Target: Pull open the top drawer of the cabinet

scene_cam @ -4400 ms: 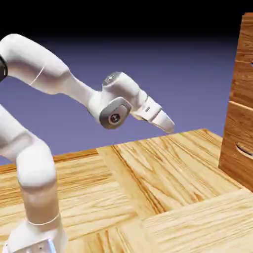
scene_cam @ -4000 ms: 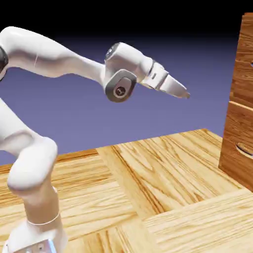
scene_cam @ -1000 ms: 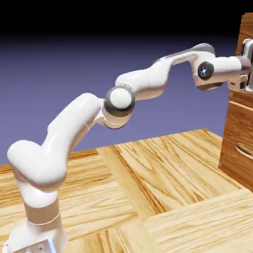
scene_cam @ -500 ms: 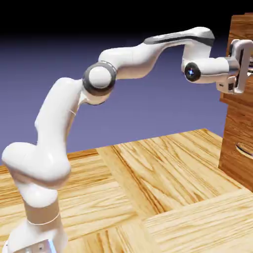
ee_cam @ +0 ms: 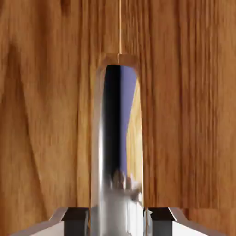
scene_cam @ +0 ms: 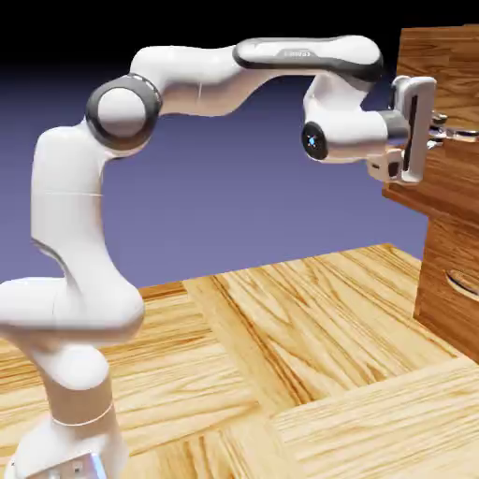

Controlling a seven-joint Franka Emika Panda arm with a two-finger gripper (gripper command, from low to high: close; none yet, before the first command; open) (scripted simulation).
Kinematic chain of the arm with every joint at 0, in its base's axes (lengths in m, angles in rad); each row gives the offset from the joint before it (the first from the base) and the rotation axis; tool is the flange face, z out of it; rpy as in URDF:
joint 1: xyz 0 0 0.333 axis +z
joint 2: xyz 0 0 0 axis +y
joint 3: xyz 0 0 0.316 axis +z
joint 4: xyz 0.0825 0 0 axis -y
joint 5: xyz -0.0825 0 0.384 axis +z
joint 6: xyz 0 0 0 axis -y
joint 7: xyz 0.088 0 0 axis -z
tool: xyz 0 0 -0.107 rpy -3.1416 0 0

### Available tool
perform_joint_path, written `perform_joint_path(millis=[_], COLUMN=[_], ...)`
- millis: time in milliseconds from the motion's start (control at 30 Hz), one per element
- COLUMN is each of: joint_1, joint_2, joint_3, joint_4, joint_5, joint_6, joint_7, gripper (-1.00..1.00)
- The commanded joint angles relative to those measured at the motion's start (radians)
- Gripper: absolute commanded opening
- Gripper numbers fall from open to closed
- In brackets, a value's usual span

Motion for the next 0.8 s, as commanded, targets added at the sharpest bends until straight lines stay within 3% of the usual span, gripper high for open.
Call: perform_joint_path(millis=[0, 300, 700, 733, 767], joint_1=[0.037, 0.362, 0.736, 0.736, 0.736], joint_2=[0.015, 0.062, -0.074, -0.074, -0.074], joint_3=[-0.030, -0.338, -0.738, -0.738, -0.738], joint_4=[-0.014, -0.102, -0.276, -0.276, -0.276], joint_5=[0.015, 0.066, -0.027, -0.027, -0.027], joint_6=[0.002, -0.001, -0.064, -0.064, -0.064], joint_7=[-0.028, -0.120, 0.063, 0.063, 0.063], gripper=[-1.00, -1.00, -1.00, 1.00, 1.00])
